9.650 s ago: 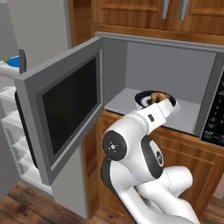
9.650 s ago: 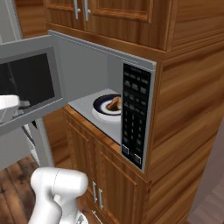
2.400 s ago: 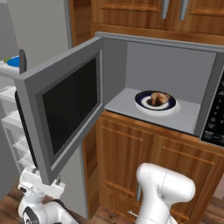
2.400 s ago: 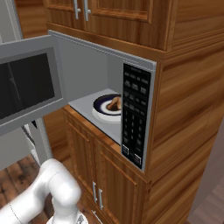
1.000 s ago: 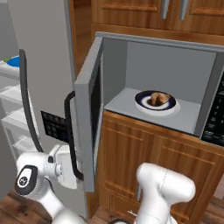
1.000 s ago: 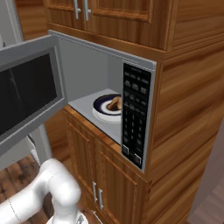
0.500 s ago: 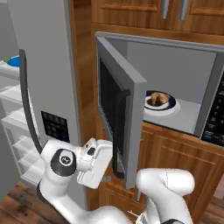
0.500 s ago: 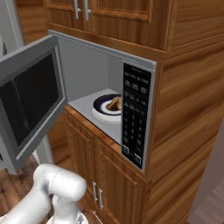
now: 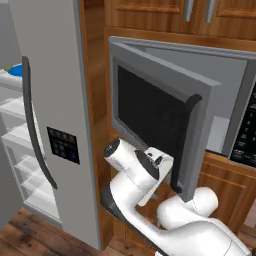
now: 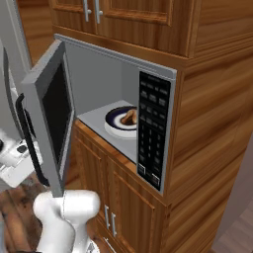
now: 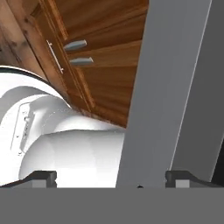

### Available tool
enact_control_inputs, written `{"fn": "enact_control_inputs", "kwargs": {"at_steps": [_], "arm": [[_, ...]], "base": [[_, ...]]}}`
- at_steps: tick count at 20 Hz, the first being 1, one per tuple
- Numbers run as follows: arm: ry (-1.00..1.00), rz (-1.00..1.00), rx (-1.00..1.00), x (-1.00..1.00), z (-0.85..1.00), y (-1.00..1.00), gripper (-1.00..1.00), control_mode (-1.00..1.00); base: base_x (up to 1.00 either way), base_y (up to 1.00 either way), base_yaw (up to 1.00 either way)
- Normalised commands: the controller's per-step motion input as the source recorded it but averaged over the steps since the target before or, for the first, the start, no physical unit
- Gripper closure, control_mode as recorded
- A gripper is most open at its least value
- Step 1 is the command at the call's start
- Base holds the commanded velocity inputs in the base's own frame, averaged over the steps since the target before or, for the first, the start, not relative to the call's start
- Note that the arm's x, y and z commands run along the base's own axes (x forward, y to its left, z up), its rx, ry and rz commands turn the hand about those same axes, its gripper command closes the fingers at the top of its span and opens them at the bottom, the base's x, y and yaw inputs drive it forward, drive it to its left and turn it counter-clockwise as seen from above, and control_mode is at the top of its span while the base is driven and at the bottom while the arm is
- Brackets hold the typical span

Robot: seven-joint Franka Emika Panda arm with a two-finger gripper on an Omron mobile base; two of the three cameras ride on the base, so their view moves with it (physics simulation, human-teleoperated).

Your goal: Transport the chicken drumstick from the fridge to the microwave and turn on the microwave.

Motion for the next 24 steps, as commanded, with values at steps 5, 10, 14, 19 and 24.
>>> {"fn": "enact_control_inputs", "kwargs": {"at_steps": [5,10,14,19,24], "arm": [[0.00,0.28,0.36,0.00,0.15,-1.00,-1.00,-1.00],[-0.03,0.29,0.35,0.00,0.19,-1.00,-1.00,-1.00],[-0.09,0.23,0.30,0.02,0.18,-0.92,-1.00,-1.00],[-0.14,0.08,0.17,0.00,0.12,-0.53,-1.00,-1.00],[-0.22,0.04,0.07,0.00,0.06,-0.27,-1.00,-1.00]], "base": [[0.00,0.00,0.00],[0.00,0.00,0.00],[0.00,0.00,0.00],[0.00,0.00,0.00],[0.00,0.00,0.00]]}}
